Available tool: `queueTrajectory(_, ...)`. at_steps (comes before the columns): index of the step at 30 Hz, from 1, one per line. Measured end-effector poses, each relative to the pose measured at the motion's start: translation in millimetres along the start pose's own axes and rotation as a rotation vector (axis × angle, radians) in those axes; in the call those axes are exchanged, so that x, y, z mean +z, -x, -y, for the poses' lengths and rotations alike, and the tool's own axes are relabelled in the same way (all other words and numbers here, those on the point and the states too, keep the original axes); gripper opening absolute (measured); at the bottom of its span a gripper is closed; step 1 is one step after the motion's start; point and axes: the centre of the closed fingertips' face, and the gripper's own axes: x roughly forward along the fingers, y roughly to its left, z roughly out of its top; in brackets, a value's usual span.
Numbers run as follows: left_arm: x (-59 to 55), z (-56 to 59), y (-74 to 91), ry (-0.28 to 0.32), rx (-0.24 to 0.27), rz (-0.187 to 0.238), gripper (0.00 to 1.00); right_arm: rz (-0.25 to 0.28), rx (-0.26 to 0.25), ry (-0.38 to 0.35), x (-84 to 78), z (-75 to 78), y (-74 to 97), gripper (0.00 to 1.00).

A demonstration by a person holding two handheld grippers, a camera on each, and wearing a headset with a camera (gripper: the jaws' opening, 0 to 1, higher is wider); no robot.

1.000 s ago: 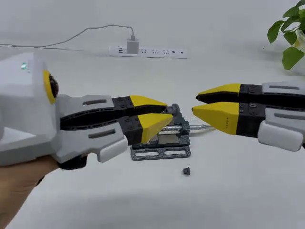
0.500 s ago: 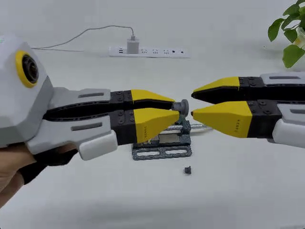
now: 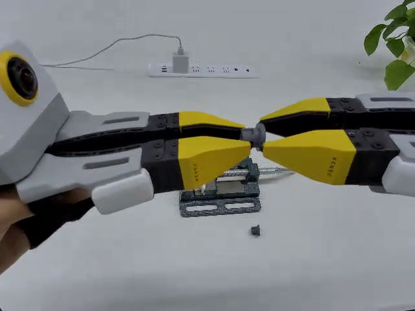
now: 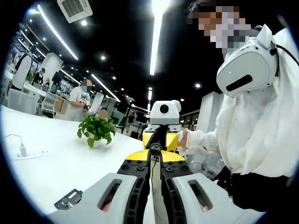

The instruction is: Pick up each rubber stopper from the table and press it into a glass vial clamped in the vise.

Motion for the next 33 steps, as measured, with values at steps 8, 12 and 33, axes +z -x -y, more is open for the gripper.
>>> queueTrajectory(8,2.4,4.8,-1.0,0.007,-0.021,0.008,0.03,0.011,0.020,0.007,4.0,-4.8,0.5,0.07)
queueTrajectory(12,3.7,5.5,0.1,0.009,-0.028,0.013,0.03,0.014,0.025,0.013,5.7,-6.5,0.9,0.07)
queueTrajectory(33,10.0,2.1,2.5,0.059,-0.049,0.064,0.03,0.013,0.034,0.049,12.9,-4.9,-1.1,0.05)
